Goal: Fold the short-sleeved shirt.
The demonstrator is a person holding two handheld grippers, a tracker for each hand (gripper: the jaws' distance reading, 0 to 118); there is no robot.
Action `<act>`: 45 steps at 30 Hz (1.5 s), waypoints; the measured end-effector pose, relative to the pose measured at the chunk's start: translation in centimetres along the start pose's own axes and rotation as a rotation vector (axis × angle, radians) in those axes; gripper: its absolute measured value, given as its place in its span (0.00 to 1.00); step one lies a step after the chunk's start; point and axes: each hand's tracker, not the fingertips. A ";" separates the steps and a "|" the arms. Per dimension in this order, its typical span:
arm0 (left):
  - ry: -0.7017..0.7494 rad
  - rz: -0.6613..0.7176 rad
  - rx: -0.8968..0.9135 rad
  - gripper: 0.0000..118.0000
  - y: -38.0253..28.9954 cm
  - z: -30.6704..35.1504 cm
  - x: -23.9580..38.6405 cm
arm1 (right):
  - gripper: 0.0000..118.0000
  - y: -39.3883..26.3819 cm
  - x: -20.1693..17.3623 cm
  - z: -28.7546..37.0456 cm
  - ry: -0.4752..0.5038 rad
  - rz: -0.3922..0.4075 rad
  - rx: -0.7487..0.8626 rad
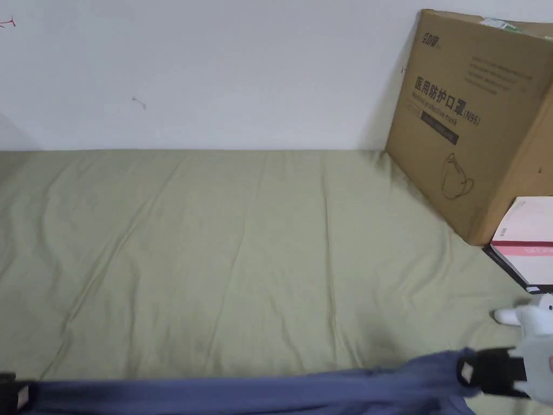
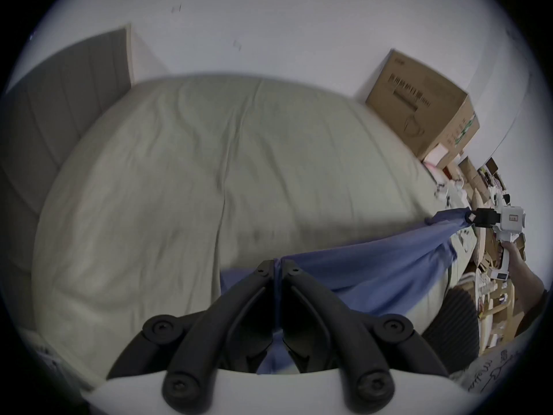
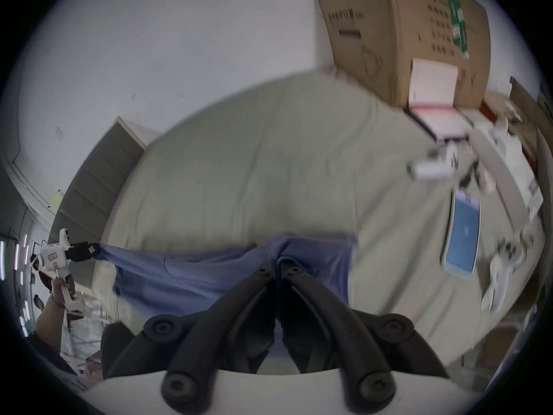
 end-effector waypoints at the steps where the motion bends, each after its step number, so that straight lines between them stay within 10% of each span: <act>1: -0.010 -0.009 -0.039 0.02 -1.4 -0.6 -0.2 | 0.01 -1.4 0.2 -0.5 -0.019 0.004 -0.046; 7: 0.019 0.005 -0.165 0.08 -5.5 -4.1 -0.4 | 0.01 -4.4 1.8 -4.1 -0.044 -0.065 -0.156; 10: 0.010 0.072 -0.139 0.68 -5.4 -3.7 -0.8 | 0.12 -3.9 2.1 -4.2 -0.042 -0.058 -0.133; 11: 0.006 0.083 -0.135 0.91 -5.3 -3.3 -0.8 | 0.36 -3.7 2.0 -3.7 -0.034 -0.050 -0.124; 14: -0.003 0.095 -0.095 0.92 -4.7 -1.2 -0.5 | 0.97 -3.3 1.1 -2.5 -0.015 -0.005 -0.109; 22: -0.134 0.156 0.266 0.92 -2.0 6.7 6.1 | 0.97 -2.7 -7.5 3.4 0.025 0.196 0.250; 26: -0.040 0.023 0.478 0.83 -2.1 8.7 11.1 | 0.95 -3.4 -12.0 5.8 0.077 0.272 0.525; 28: -0.019 -0.001 0.542 0.41 -2.3 8.7 13.0 | 0.85 -4.1 -13.8 6.6 0.086 0.297 0.612; 29: -0.014 0.003 0.541 0.02 -2.4 8.5 13.7 | 0.60 -4.3 -14.3 6.7 0.084 0.295 0.634; 31: -0.011 0.005 0.564 0.01 -2.9 8.0 14.2 | 0.00 -4.5 -14.9 6.4 0.055 0.272 0.629; 43: -0.114 0.155 0.307 0.01 -1.4 8.1 2.7 | 0.00 -4.2 -14.5 8.0 0.112 0.260 0.617; 45: -0.213 0.289 0.197 0.35 -1.8 6.4 -2.2 | 0.00 -3.9 -15.3 7.5 0.099 0.275 0.592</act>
